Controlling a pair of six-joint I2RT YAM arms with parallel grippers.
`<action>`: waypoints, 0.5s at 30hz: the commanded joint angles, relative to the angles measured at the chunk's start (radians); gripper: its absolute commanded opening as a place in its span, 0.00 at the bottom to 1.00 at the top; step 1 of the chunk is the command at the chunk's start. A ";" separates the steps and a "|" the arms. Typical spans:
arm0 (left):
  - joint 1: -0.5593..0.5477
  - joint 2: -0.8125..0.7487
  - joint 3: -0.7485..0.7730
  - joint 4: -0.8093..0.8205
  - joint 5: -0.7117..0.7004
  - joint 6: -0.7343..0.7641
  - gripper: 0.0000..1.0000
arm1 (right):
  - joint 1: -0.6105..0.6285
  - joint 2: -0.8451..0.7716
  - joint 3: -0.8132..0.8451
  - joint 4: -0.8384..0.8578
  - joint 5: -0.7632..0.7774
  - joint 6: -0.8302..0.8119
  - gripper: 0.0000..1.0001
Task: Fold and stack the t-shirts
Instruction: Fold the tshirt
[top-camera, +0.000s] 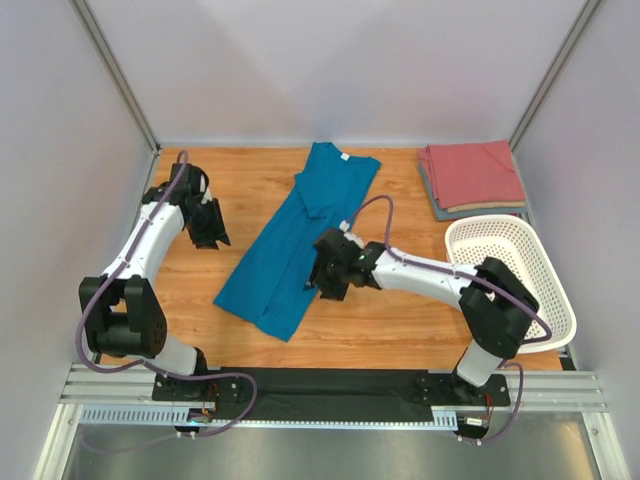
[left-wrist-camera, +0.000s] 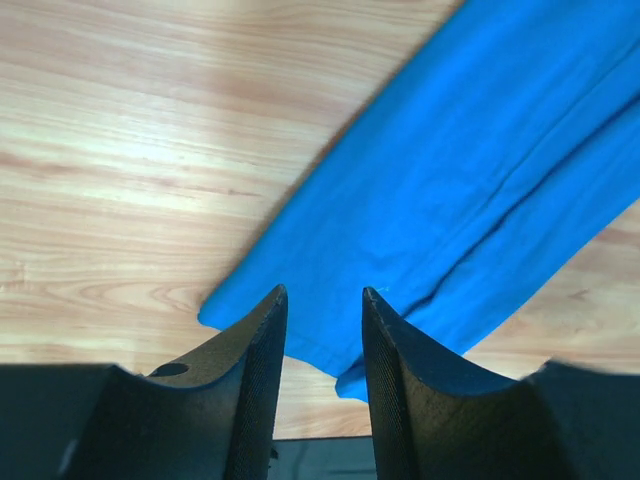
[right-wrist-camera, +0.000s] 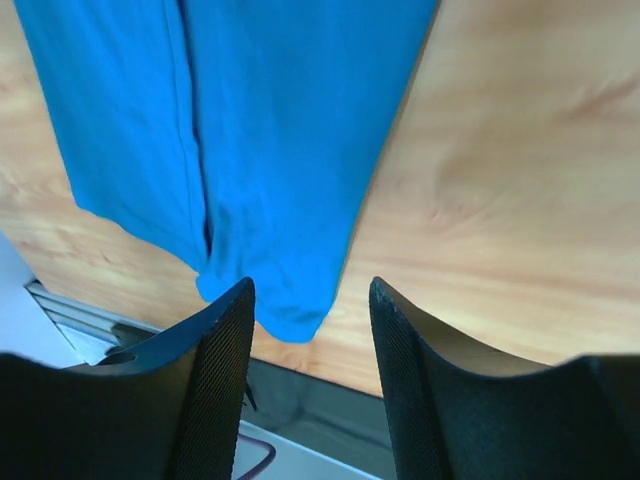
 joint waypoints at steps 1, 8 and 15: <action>0.076 -0.041 -0.012 0.020 -0.012 0.015 0.43 | 0.120 0.011 0.027 -0.060 0.147 0.220 0.51; 0.087 -0.063 -0.118 0.085 0.087 0.012 0.43 | 0.247 0.165 0.149 -0.125 0.184 0.223 0.48; 0.087 -0.069 -0.127 0.100 0.166 0.006 0.42 | 0.296 0.218 0.179 -0.179 0.230 0.233 0.47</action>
